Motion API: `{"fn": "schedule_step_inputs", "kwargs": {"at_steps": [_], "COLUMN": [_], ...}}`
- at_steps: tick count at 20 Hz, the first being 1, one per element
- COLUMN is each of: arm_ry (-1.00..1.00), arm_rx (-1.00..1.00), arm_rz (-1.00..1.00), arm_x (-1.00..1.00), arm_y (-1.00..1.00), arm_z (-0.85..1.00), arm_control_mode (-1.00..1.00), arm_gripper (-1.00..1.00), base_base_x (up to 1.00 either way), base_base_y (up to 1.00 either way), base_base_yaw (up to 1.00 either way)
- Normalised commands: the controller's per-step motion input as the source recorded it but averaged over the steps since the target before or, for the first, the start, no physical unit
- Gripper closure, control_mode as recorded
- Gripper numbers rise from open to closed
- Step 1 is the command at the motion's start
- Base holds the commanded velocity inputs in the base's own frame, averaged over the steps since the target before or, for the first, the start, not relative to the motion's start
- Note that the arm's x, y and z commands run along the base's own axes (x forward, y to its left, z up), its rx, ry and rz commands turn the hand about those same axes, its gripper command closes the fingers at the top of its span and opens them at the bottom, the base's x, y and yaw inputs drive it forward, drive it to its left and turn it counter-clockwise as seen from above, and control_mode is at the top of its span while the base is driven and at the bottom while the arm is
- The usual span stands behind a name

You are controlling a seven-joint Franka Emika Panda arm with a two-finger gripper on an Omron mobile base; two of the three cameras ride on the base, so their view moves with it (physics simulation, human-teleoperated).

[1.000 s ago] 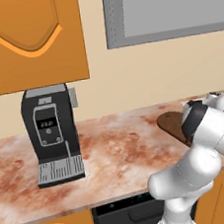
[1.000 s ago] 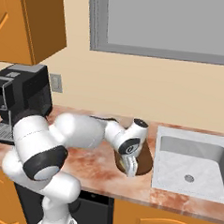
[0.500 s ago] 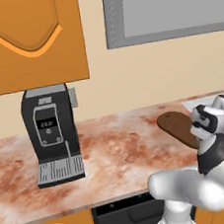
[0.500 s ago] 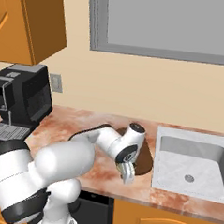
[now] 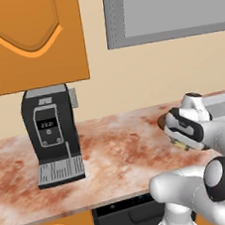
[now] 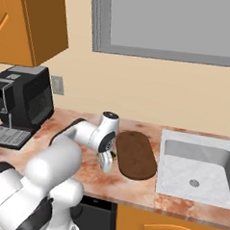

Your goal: Pick up the sponge from the counter and clean the cutting board by briefly scrubbing or pressing down on the cutting board. Once finished, release the sponge.

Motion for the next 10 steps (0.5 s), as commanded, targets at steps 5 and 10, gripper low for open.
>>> {"fn": "schedule_step_inputs", "kwargs": {"at_steps": [5,10], "arm_ry": [0.16,0.11], "arm_rx": [0.00,0.01], "arm_rz": [0.13,0.15], "arm_x": [0.61,0.53], "arm_y": [0.63,0.34], "arm_z": [-0.02,-0.24], "arm_control_mode": [-1.00,-1.00], "arm_gripper": [1.00,1.00], "base_base_x": [0.00,0.00], "base_base_y": [0.00,0.00], "base_base_yaw": [0.00,0.00]}}
